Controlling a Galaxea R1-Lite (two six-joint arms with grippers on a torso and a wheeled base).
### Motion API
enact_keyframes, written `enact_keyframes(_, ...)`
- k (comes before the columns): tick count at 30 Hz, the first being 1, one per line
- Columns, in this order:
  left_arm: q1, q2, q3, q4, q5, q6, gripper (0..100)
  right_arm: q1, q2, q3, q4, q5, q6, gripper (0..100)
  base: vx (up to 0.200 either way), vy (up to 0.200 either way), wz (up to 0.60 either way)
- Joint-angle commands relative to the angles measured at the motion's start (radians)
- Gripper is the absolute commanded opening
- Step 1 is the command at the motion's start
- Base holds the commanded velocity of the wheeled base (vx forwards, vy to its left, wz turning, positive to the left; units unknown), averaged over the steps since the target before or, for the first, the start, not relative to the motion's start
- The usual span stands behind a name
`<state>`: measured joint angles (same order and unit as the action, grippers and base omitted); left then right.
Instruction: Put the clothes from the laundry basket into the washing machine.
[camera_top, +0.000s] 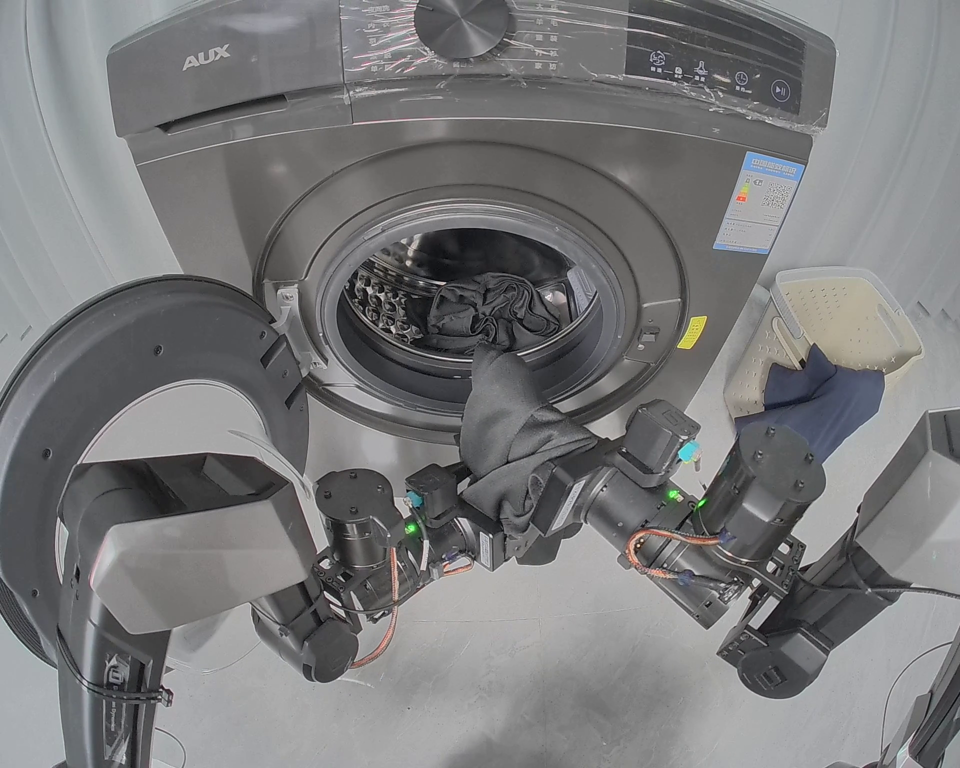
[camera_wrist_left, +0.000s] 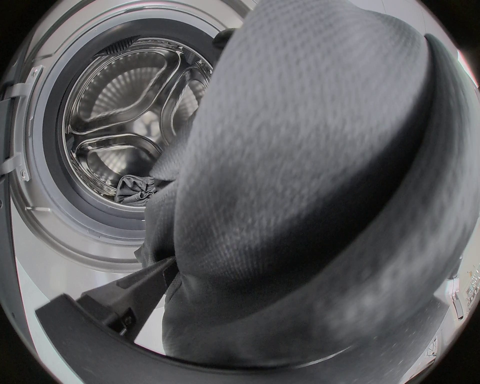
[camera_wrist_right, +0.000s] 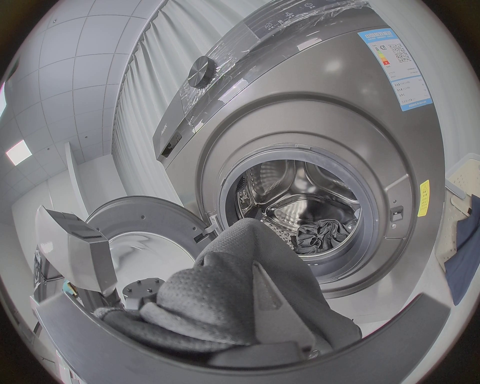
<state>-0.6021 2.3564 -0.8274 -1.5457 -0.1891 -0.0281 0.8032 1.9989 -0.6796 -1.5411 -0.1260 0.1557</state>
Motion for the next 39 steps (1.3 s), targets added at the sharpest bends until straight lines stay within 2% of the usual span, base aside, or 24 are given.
enact_keyframes(1, 0.004, 0.02, -0.012, -0.001, 0.0, -0.003, 100, 0.007, -0.012, 0.003, -0.002, 0.0, 0.002, 0, 0.0, 0.0, 0.0)
enact_keyframes(5, 0.004, 0.027, -0.013, -0.002, 0.004, -0.003, 100, 0.007, -0.011, 0.005, -0.004, 0.0, 0.002, 0, 0.0, 0.0, 0.0)
enact_keyframes(6, 0.002, 0.027, -0.013, -0.002, 0.01, -0.003, 0, 0.007, -0.009, 0.005, -0.004, 0.0, 0.004, 0, 0.0, 0.0, 0.0)
enact_keyframes(13, 0.004, 0.02, -0.03, -0.004, 0.014, -0.01, 0, -0.002, -0.012, 0.017, -0.005, 0.0, 0.007, 0, 0.0, 0.0, 0.0)
enact_keyframes(17, 0.035, -0.034, -0.025, -0.002, 0.02, -0.016, 0, -0.027, -0.046, 0.046, -0.005, 0.002, 0.015, 0, 0.0, 0.0, 0.0)
enact_keyframes(20, 0.047, -0.088, -0.002, -0.002, 0.036, -0.049, 0, -0.081, -0.052, 0.057, -0.005, 0.002, 0.028, 0, 0.0, 0.0, 0.0)
enact_keyframes(21, 0.047, -0.117, 0.014, -0.002, 0.04, -0.069, 0, -0.101, -0.051, 0.058, -0.005, 0.002, 0.033, 0, 0.0, 0.0, 0.0)
enact_keyframes(25, 0.039, -0.201, 0.082, -0.002, 0.042, -0.104, 0, -0.156, -0.042, 0.087, -0.005, 0.008, 0.048, 0, 0.0, 0.0, 0.0)
enact_keyframes(31, 0.033, -0.282, 0.172, -0.002, 0.04, -0.107, 0, -0.19, 0.018, 0.081, -0.005, 0.011, 0.05, 0, 0.0, 0.0, 0.0)
enact_keyframes(39, 0.008, -0.332, 0.218, -0.002, 0.051, -0.11, 0, -0.176, 0.04, 0.08, -0.005, 0.017, 0.053, 0, 0.0, 0.0, 0.0)
